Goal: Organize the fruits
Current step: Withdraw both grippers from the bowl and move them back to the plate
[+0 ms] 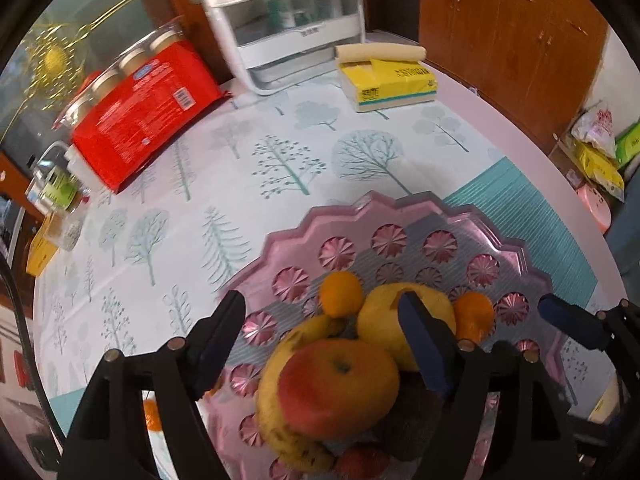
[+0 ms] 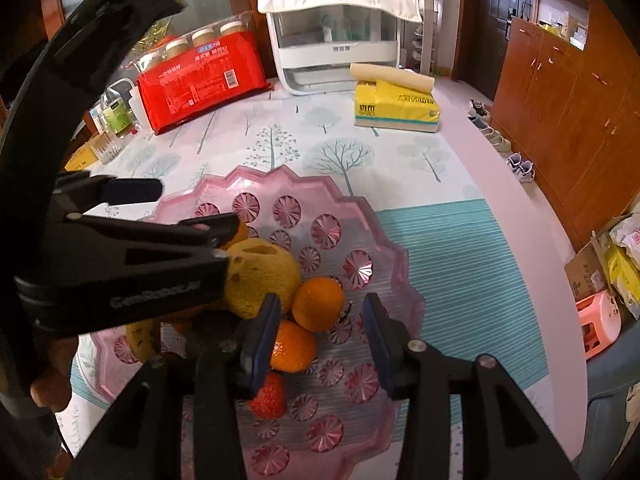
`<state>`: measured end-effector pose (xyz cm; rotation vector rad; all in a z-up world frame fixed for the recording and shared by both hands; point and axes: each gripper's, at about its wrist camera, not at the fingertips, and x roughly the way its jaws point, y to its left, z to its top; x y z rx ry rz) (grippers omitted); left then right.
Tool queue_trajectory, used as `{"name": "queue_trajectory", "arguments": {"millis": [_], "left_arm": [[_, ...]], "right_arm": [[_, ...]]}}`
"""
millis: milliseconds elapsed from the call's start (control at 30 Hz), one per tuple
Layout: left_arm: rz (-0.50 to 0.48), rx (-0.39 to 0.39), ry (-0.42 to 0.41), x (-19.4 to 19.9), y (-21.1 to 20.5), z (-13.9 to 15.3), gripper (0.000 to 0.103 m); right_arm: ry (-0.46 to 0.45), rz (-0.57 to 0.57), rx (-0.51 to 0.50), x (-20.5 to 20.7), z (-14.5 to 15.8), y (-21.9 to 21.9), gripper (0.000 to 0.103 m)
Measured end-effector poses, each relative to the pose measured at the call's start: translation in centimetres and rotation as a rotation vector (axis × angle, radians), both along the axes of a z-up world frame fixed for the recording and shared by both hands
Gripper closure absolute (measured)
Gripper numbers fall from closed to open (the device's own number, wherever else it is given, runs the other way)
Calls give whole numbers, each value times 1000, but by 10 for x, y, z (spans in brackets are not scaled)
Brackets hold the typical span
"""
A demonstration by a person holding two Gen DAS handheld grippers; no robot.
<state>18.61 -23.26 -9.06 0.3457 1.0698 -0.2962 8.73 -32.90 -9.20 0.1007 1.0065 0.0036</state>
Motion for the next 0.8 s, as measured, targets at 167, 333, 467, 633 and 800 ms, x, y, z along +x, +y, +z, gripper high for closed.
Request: {"name": "queue_trajectory", "arguments": {"millis": [167, 333, 467, 633, 800], "left_arm": [[34, -13, 7, -13, 26, 18, 25], [51, -18, -23, -29, 49, 45, 25], [68, -26, -51, -43, 66, 67, 25], [81, -21, -88, -62, 88, 94, 25], [82, 23, -140, -77, 109, 125, 22]], "right_arm": [[-14, -6, 19, -10, 12, 0, 60], [-43, -14, 36, -20, 33, 3, 60], [-89, -11, 38, -29, 55, 8, 60], [-137, 12, 43, -42, 82, 18, 60], [-194, 42, 37, -50, 107, 31, 60]]}}
